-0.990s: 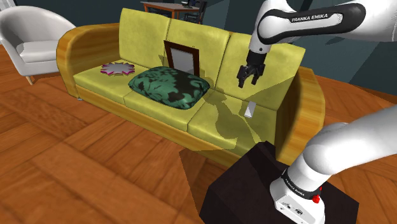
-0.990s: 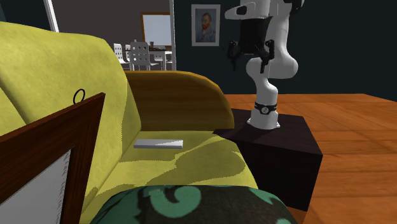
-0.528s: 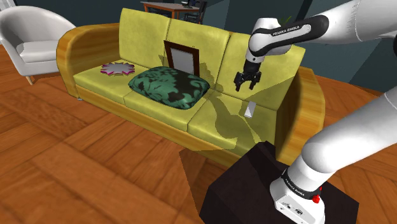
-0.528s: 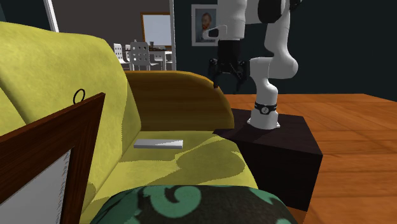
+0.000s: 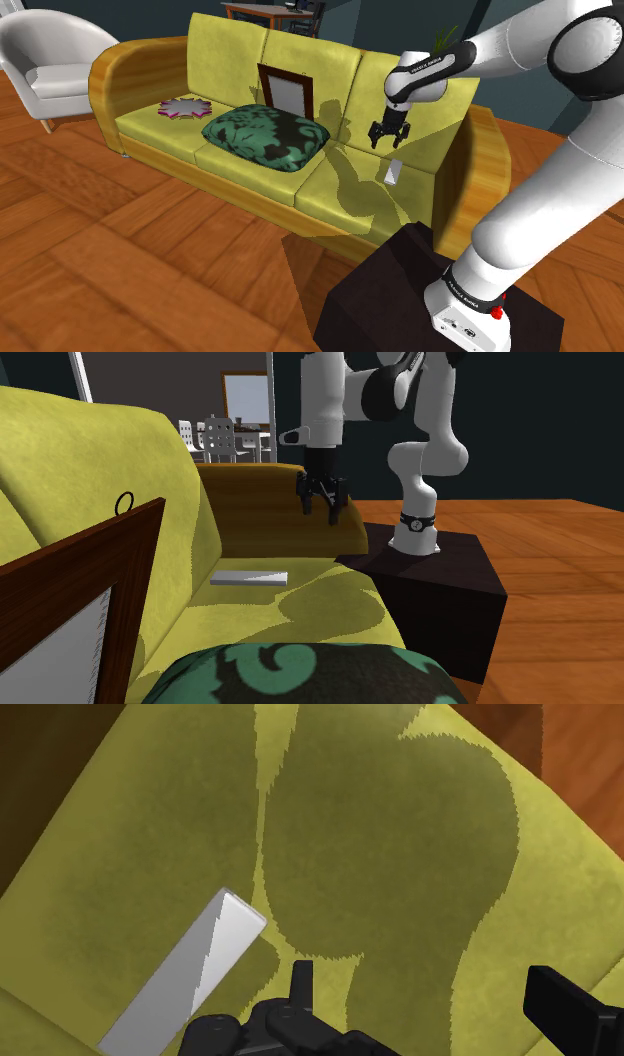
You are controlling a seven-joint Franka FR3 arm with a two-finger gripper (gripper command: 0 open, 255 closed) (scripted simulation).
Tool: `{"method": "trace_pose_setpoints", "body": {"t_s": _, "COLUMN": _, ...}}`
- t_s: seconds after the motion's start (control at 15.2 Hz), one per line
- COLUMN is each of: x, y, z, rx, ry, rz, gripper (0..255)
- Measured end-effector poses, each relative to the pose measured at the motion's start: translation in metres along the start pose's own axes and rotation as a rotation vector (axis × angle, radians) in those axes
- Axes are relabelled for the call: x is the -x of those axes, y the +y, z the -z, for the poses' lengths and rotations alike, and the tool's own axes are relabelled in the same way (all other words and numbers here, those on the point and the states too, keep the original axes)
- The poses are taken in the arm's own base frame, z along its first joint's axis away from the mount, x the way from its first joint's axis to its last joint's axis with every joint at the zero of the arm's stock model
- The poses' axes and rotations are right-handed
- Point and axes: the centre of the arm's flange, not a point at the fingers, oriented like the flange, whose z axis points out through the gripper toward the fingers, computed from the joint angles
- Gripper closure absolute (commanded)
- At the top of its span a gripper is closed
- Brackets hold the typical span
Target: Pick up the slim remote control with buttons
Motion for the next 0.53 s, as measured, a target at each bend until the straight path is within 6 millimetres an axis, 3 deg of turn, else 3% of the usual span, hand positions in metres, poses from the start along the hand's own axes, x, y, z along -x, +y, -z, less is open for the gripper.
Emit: {"method": "trace_pose_setpoints", "body": {"t_s": 0.53, "x": -0.054, "y": 0.063, "z": -0.065, "rx": 0.003, "ry": 0.011, "rz": -0.192, "gripper": 0}}
